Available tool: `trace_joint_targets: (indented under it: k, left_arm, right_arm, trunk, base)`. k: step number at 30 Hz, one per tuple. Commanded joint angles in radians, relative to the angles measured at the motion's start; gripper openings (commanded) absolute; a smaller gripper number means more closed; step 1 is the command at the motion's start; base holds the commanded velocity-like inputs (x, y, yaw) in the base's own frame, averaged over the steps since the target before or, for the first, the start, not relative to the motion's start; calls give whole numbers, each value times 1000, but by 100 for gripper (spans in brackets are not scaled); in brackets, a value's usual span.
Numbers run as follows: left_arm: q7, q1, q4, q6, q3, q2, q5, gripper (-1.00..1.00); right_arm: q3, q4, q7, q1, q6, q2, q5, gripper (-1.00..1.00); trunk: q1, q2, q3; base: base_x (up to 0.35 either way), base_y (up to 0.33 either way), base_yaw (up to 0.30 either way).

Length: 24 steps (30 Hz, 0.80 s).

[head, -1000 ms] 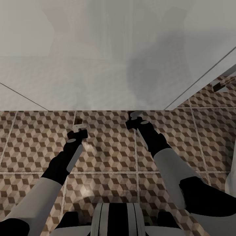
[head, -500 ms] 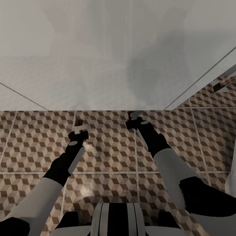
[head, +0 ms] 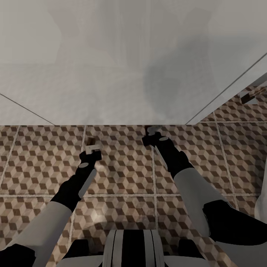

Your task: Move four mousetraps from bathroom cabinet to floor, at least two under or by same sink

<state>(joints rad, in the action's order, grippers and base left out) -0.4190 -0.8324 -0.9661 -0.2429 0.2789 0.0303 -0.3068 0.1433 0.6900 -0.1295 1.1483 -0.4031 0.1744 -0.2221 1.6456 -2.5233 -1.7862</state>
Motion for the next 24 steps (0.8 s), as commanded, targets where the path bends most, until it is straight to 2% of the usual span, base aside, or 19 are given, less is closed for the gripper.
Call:
trace_joint_targets:
  k: [1, 5, 9, 24]
  left_arm:
    - [2, -1, 16, 19, 5, -1, -6, -100]
    - [15, -2, 73, 70, 5, -25, -5, -100]
    - [19, -6, 114, 87, 5, -38, -5, -100]
    - [20, -63, 132, 87, 3, -44, -5, -100]
  right_arm:
    - [-1, 2, -7, 0, 3, 0, -9, -100]
    - [-1, 2, -7, -1, 21, 0, -10, -100]
    - [-1, 2, -7, -2, 28, 0, -10, -100]
    - [0, 2, -7, -8, 71, 0, -11, -100]
  trunk:
    - [0, 0, -1]
    - [0, 0, -1]
    - [0, 0, -1]
    - [0, 0, -1]
  base:
    - [0, 0, 0]
    - [0, 0, 0]
    - [0, 0, 0]
    - [0, 0, 0]
